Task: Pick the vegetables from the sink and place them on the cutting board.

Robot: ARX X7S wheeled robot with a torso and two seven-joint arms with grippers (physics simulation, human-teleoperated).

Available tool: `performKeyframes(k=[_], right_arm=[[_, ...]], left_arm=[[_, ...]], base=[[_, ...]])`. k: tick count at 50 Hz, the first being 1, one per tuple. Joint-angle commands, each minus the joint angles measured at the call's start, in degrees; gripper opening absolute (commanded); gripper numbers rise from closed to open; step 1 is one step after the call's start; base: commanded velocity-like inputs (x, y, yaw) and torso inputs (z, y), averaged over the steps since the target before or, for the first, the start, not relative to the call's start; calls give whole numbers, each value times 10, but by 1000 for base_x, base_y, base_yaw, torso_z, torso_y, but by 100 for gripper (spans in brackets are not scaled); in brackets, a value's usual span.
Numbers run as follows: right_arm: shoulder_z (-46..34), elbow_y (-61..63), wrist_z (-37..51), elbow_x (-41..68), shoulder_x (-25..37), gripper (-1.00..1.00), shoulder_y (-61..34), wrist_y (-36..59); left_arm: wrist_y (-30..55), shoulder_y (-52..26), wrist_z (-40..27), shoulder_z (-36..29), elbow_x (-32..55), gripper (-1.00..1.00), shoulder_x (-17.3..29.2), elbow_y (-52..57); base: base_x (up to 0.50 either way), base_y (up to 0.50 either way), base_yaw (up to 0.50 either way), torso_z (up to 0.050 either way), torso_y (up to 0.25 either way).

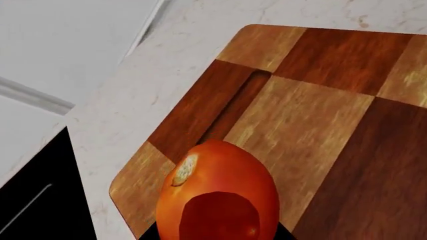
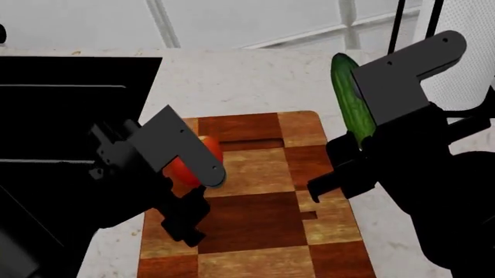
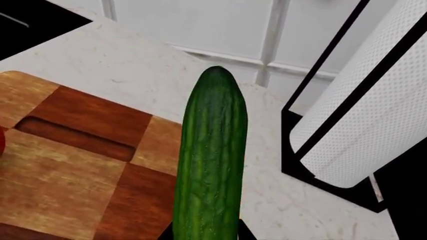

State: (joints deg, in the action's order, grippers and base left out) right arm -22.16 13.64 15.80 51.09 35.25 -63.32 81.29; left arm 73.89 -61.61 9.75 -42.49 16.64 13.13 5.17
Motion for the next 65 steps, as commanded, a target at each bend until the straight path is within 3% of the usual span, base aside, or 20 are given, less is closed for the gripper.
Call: performKeyframes(k=[1,20,21,36,48,52,54,58,65], right_arm=[[9,2,-17,-12,-9,-100,4,-7],[2,-4,-16,-7,-6,-100,7,-21],[3,-4,-15,-6,-7,-100,6,-19],[-5,-7,-15,-2,-7,-100,6,-26],[-34,-9,-19,5,-6,-100,-11,-2],[1,-67,2,42,-40,-100,-27,64],[-19,-101,10,60,-50,-100,-52,85],[-49,-178,49,133,-64,-100,-108,86],[-86,-262,21,157,-93,-100,-161,69]], left_arm=[[11,5,10,13,11,-100,-14,2],[2,11,8,-1,12,-100,-6,4],[-1,11,8,-4,10,100,-4,6],[8,-6,1,17,16,100,-5,29],[42,-53,-7,98,38,100,-18,81],[45,-53,-35,146,32,100,-33,90],[38,-40,-53,166,28,100,-37,109],[-9,-14,-75,195,11,100,-31,109],[-32,13,-110,268,9,100,-44,121]], base=[[0,0,0,0,0],[0,0,0,0,0],[0,0,3,0,0],[0,0,0,0,0],[0,0,0,0,0],[0,0,0,0,0],[0,0,0,0,0],[0,0,0,0,0],[0,0,0,0,0]])
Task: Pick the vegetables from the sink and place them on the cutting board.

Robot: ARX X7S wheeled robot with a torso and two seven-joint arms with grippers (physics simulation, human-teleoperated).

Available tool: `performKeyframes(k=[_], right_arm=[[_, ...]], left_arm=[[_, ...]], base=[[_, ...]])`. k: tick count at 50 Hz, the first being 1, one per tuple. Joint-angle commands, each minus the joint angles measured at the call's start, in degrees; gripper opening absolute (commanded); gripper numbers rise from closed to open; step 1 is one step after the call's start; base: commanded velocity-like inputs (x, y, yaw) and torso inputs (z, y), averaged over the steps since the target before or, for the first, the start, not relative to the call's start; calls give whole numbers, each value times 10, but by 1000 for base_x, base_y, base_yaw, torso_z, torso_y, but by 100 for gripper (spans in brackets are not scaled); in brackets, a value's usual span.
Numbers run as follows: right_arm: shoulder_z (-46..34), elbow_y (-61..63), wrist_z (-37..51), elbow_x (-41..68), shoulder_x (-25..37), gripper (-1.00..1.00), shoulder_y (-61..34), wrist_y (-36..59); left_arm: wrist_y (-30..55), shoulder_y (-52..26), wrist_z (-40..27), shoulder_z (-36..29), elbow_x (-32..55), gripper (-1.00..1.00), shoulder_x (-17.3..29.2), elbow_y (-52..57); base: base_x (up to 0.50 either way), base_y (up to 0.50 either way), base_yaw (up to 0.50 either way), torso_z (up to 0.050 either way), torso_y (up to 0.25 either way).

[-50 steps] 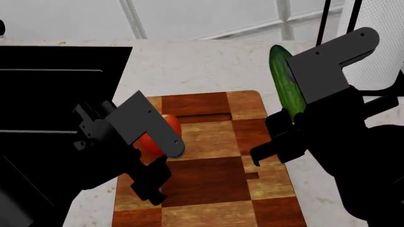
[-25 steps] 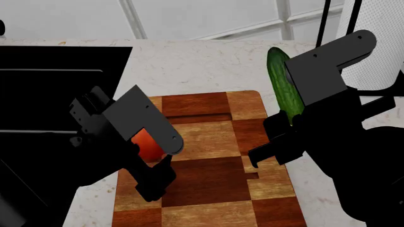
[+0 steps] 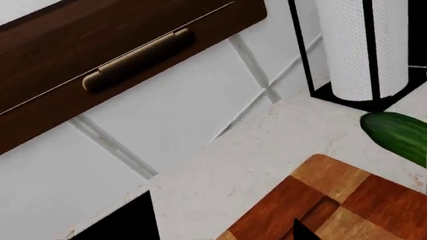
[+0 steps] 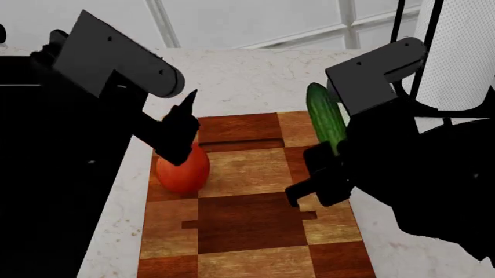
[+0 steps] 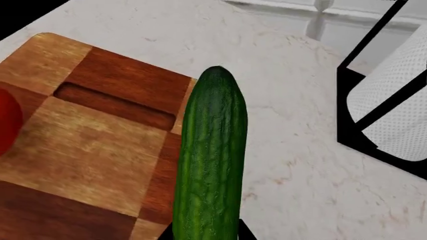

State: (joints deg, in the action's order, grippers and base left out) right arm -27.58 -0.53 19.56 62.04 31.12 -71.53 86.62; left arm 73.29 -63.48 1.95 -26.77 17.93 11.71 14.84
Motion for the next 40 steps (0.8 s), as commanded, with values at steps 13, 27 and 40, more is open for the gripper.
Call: performKeyframes(k=[13,27,40], right_arm=[[-105,-209,-77,22,-87,-100,-94,-12],[-116,-222,-82,35,-97,-100,-78,-25],[-106,-215,-54,66,-92,-100,-64,-14]], left_arm=[[-37,62,-47,140,4,100,-29,54],[-33,64,-54,142,9,100,-27,60],[-29,59,-59,138,13,100,-25,63]], base=[[0,0,0,0,0],[0,0,0,0,0],[0,0,0,0,0]])
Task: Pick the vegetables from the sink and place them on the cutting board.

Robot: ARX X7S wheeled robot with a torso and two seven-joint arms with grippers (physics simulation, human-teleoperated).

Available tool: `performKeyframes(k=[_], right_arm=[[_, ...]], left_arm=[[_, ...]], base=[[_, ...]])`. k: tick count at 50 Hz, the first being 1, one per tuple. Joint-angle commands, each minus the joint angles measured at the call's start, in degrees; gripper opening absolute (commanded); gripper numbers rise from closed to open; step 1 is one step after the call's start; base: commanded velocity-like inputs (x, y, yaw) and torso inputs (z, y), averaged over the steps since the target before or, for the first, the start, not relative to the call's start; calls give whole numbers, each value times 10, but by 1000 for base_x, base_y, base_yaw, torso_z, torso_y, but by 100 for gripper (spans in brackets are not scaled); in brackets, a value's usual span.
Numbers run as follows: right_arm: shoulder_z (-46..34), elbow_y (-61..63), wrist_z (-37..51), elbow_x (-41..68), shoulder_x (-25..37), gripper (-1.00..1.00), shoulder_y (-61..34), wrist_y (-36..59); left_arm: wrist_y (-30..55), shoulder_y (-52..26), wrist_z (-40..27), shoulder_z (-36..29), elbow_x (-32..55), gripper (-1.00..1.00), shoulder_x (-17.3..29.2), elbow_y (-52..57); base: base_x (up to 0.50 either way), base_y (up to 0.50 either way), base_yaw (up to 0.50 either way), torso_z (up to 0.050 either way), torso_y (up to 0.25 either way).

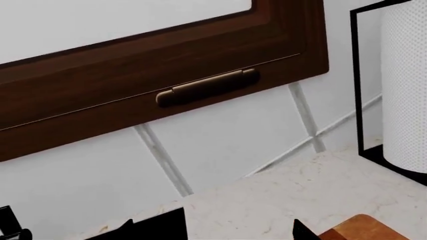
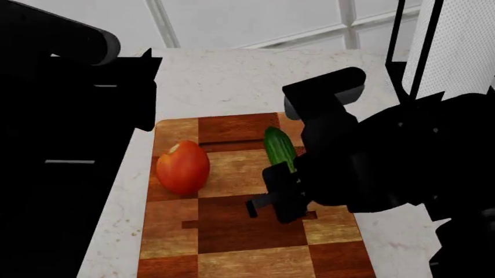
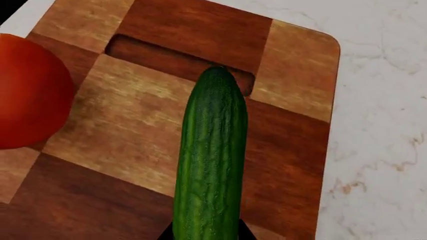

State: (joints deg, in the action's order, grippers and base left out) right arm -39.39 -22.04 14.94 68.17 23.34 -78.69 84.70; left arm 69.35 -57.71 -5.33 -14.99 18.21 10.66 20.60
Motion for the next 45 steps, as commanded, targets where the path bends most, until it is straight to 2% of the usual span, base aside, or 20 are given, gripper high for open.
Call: performKeyframes(k=[1,26,27,37,45], right_arm=[[12,0,-7,6,-14,-100,8,5],[-2,2,9,31,-5,-100,14,-4],[-3,2,11,30,-5,100,13,-5],[-4,5,24,39,3,100,-1,-5],[17,31,50,48,16,100,-51,-7]], left_arm=[[10,1,14,20,11,100,-14,6],[13,2,6,19,21,100,-12,8],[13,2,5,18,21,100,-11,8],[9,1,4,15,24,100,-10,5],[11,-3,1,16,27,100,-10,4]], base=[[0,0,0,0,0],[0,0,0,0,0],[0,0,0,0,0],[0,0,0,0,0],[0,0,0,0,0]])
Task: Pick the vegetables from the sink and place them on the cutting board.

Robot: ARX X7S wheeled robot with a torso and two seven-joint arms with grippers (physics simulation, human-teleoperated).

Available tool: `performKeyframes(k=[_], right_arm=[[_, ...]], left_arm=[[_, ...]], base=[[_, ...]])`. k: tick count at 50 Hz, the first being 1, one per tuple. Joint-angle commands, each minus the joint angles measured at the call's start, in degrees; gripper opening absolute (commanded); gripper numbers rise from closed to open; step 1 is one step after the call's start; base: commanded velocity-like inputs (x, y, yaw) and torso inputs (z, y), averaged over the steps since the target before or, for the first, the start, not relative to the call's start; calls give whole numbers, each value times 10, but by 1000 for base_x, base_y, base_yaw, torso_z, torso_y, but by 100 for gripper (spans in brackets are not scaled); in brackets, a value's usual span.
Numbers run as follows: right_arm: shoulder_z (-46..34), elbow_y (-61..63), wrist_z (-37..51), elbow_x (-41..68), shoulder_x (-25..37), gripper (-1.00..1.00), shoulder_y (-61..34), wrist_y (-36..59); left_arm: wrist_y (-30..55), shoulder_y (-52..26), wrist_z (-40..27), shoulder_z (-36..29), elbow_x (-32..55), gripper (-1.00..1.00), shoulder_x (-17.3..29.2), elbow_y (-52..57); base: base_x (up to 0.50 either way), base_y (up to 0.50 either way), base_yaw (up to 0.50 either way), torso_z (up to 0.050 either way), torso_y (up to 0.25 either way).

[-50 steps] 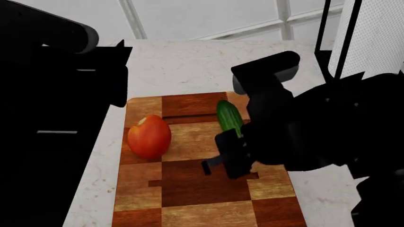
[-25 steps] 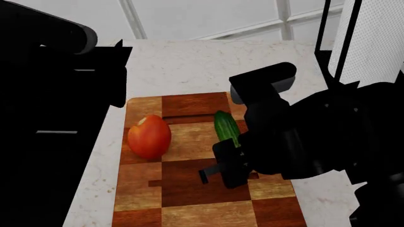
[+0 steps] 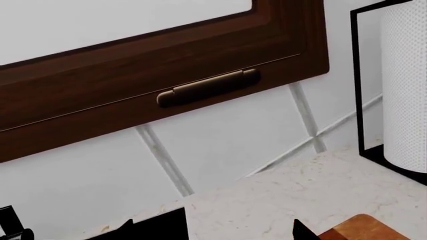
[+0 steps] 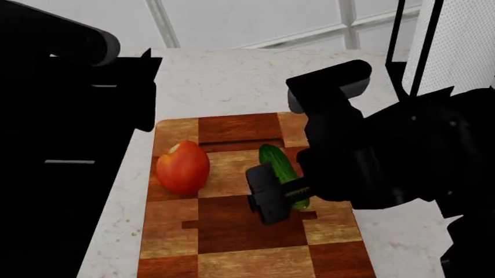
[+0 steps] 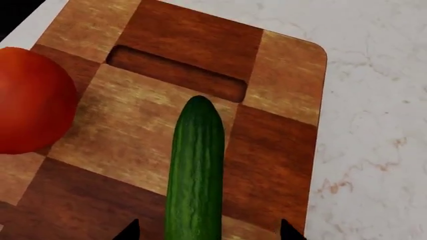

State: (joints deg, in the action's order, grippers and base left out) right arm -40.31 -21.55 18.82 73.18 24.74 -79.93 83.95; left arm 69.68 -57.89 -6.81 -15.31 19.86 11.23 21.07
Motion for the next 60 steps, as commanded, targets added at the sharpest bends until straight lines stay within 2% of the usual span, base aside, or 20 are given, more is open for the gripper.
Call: performKeyframes(k=[1,7,11,14,20,21,24,31,36,42,46,50,56,57,60], right_arm=[[34,35,19,0,7,100,-40,-5],[50,101,45,0,33,100,-20,-36],[70,198,82,-5,68,100,29,-79],[92,246,104,-19,87,100,68,-128],[88,300,112,-48,97,100,101,-170],[97,317,106,-54,99,100,118,-198],[115,354,124,-70,110,100,154,-241],[126,412,151,-96,125,100,196,-283],[145,470,159,-122,140,100,248,-345],[176,537,172,-144,151,100,314,-418],[188,576,174,-161,163,100,357,-454],[204,602,179,-179,174,100,399,-490],[221,634,178,-201,185,100,451,-536],[227,641,182,-206,189,100,464,-545],[242,660,188,-217,198,100,499,-570]], left_arm=[[8,-2,16,20,11,100,-17,0],[13,9,7,28,16,100,-19,20],[34,20,-10,51,24,100,-27,62],[23,32,-22,44,17,100,-25,83],[1,46,-33,32,6,100,-21,89],[-17,53,-33,12,-4,100,-10,98],[-18,63,-36,5,-4,100,-6,118],[-20,85,-53,14,-4,100,-7,154],[-59,125,-78,2,-26,100,2,196],[-67,176,-93,42,-9,100,-12,272],[-87,227,-100,41,-12,100,-1,311],[-88,246,-105,45,-9,100,3,337],[-101,278,-107,77,13,100,0,381],[-110,288,-119,90,38,100,5,389],[-168,294,-220,83,152,100,66,389]], base=[[0,0,0,0,0],[0,0,0,0,0],[0,0,0,0,0],[0,0,0,0,0],[0,0,0,0,0],[0,0,0,0,0],[0,0,0,0,0],[0,0,0,0,0],[0,0,0,0,0],[0,0,0,0,0],[0,0,0,0,0],[0,0,0,0,0],[0,0,0,0,0],[0,0,0,0,0],[0,0,0,0,0]])
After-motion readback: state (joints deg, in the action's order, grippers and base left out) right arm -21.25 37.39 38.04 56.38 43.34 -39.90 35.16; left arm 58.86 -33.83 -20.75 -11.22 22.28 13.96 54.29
